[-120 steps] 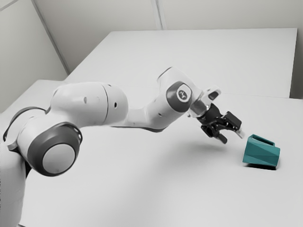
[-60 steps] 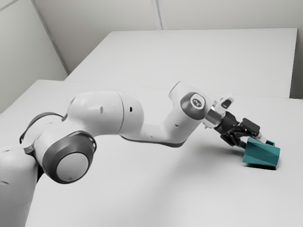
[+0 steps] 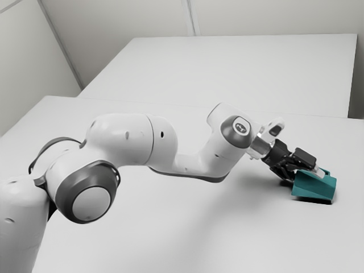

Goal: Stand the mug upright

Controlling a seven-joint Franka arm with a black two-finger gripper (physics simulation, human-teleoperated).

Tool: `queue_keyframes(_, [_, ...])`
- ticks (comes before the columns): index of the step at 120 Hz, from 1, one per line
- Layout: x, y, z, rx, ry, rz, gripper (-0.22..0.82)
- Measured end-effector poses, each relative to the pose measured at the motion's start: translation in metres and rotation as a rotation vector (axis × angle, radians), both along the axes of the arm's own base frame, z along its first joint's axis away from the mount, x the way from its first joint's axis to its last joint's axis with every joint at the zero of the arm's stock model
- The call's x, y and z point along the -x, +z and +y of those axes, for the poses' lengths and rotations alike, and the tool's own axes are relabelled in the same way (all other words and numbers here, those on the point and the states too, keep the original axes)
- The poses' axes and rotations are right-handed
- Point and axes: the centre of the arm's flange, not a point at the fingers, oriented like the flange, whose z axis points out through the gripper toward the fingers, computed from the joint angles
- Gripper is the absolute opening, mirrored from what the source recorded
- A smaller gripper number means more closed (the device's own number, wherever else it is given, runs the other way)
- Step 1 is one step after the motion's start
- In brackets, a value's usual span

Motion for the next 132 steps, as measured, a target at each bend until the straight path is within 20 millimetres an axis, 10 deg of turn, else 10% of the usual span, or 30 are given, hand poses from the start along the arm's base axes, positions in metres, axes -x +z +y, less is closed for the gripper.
queue_keyframes(132, [0.0,0.015,-0.002,0.033,-0.017,-0.034,-0.11])
